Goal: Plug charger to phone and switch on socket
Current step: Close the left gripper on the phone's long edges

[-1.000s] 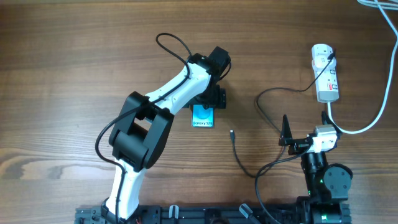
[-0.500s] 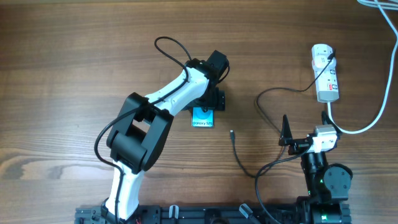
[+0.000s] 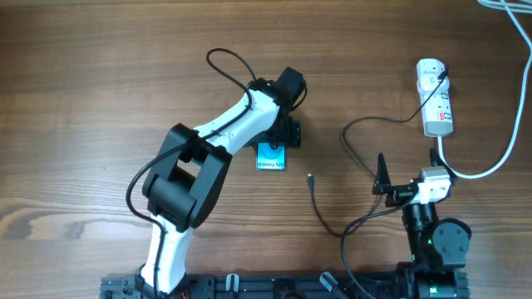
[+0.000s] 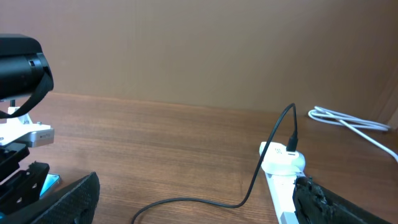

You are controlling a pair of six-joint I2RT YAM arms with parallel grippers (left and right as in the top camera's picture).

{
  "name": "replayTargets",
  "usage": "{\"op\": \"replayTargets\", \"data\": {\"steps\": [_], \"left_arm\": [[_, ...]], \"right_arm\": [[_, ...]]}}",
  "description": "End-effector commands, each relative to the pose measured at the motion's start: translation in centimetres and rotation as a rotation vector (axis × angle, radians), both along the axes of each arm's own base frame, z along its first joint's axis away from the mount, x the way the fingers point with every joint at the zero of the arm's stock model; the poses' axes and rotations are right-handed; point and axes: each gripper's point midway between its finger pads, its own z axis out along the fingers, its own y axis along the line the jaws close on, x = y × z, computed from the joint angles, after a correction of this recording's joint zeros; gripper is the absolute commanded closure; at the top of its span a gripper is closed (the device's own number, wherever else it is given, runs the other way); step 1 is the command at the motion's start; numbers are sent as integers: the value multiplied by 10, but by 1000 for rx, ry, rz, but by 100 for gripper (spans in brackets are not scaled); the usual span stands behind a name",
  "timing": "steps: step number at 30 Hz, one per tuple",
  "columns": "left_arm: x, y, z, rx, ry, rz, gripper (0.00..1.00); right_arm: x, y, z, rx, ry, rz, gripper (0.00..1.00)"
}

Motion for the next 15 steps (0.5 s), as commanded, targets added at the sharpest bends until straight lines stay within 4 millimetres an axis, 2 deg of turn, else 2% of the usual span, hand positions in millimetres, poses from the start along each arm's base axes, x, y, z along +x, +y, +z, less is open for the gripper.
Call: {"op": "replayTargets", "data": {"steps": [1,9,15], "left_arm": [[-11,6,-24,16,54,6,10],[-11,6,-24,16,54,6,27],[-12,7,-24,19,60,7,29]], "right_arm": [[0,-2,1,-5,-8,-12,0],[0,-2,1,-5,-8,-12,0],[0,-2,1,-5,-8,-11,0]]}}
